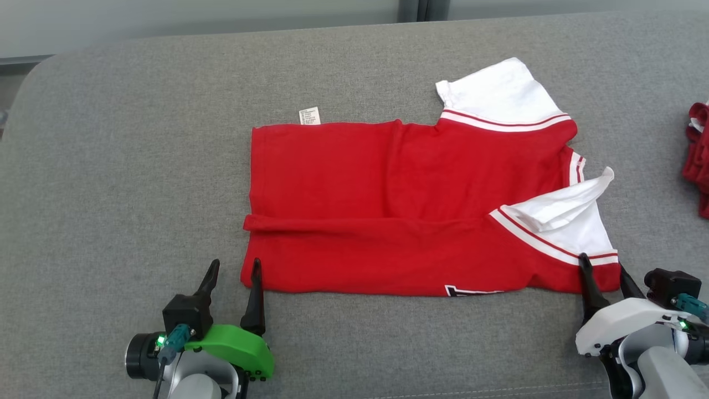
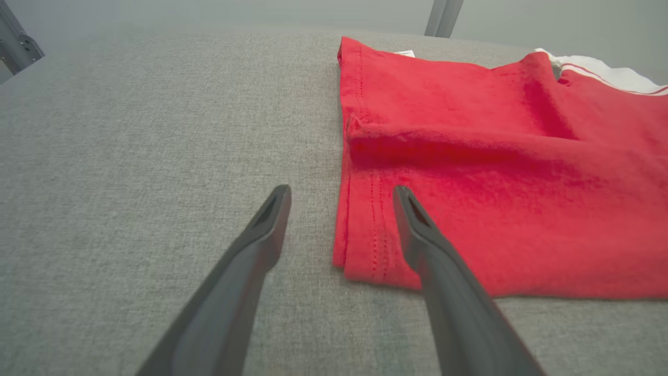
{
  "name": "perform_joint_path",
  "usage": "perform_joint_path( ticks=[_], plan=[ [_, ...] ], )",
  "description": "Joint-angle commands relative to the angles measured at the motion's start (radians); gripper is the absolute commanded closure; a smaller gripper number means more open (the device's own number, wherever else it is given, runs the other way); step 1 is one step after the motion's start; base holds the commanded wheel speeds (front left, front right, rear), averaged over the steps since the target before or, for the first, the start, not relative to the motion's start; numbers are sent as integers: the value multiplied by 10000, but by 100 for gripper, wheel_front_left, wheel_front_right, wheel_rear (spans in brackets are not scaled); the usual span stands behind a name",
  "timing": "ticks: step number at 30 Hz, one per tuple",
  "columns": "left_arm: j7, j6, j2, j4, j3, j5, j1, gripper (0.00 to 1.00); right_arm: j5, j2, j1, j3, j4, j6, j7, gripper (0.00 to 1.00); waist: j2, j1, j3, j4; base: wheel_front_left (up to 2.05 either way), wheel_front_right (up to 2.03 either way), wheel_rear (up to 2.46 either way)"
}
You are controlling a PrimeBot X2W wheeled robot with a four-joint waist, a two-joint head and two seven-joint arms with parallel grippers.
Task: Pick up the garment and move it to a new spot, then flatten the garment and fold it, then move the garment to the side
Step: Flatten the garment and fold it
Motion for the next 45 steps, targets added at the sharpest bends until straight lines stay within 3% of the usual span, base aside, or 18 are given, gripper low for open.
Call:
perform_joint_path(
  ticks=[1,2,12,18,19,20,21,30,45],
  plan=[
    [4,-53,51,65,17,-89,-149,0,67,-65,-76,92,107,-6,32,84,0,0,7,31,0,0,0],
    [4,-71,48,129,10,-130,-165,0,132,-89,-68,159,154,-6,32,100,0,0,1,34,0,0,0],
    [4,-633,51,983,-69,-1045,-386,0,435,-379,-208,364,-448,-11,21,100,0,0,83,-249,0,0,0],
    [4,-639,51,1244,-261,-1284,-651,0,539,-375,-357,564,-850,-11,21,100,0,0,261,-386,0,0,0],
    [5,-685,51,1328,-305,-1361,-679,20,572,-379,-359,575,-894,-11,21,100,0,0,278,-402,0,0,0],
    [5,-709,51,1406,-361,-1387,-701,86,571,-382,-353,588,-924,-11,21,100,0,0,289,-414,0,0,0],
    [11,-713,51,1474,-415,-1400,-727,100,582,-389,-349,607,-950,-11,21,100,0,0,296,-423,0,0,0],
    [14,-847,50,2003,-544,-1696,-455,100,654,-358,-116,437,-766,-11,21,100,0,0,-46,-394,0,0,0],
    [9,-813,81,2064,230,-1206,1379,100,855,-136,1202,3,-264,-15,18,100,0,0,-1971,67,0,0,0]
  ],
)
